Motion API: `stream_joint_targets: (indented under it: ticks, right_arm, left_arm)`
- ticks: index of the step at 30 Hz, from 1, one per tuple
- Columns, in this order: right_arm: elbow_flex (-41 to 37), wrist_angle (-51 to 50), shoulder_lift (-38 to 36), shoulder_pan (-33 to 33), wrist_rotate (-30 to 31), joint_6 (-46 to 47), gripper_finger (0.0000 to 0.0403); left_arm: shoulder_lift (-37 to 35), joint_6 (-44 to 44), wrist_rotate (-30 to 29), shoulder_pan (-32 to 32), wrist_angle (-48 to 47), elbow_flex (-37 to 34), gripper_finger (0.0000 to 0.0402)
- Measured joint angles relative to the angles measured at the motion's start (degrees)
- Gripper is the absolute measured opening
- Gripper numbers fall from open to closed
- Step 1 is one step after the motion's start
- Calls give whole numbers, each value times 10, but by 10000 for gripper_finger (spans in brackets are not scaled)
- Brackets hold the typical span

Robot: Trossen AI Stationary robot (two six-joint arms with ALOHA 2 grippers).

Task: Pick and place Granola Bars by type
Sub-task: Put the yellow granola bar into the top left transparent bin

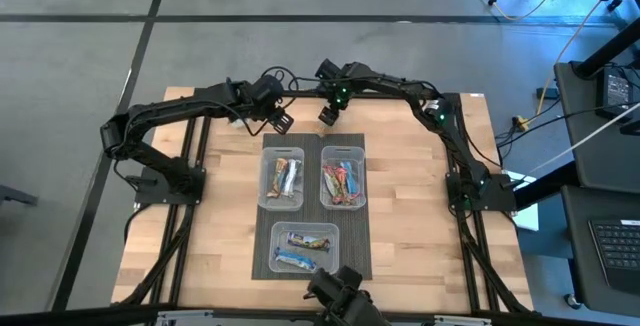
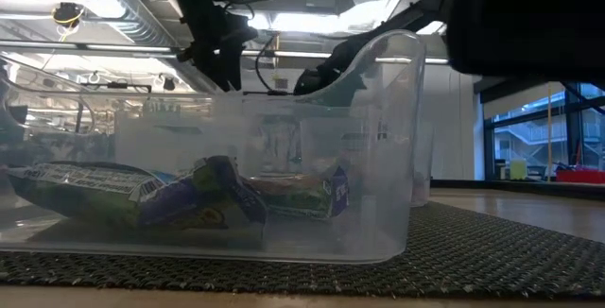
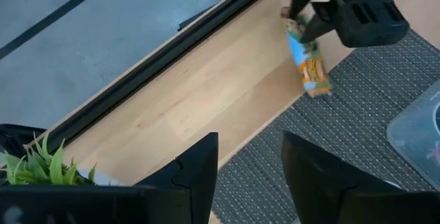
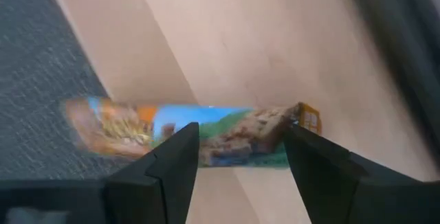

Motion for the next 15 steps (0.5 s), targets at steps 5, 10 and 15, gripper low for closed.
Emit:
stream_joint_targets:
  ticks: [5, 10, 15]
  right_arm:
    - [0, -40, 4, 0, 24, -7, 216]
    - [0, -86, 4, 0, 54, -32, 216]
    - [1, -150, 4, 0, 88, -34, 216]
  left_arm:
    - [0, -1, 1, -1, 0, 0, 152]
    - [0, -5, 0, -1, 0, 0, 149]
    - [0, -6, 2, -1, 0, 0, 152]
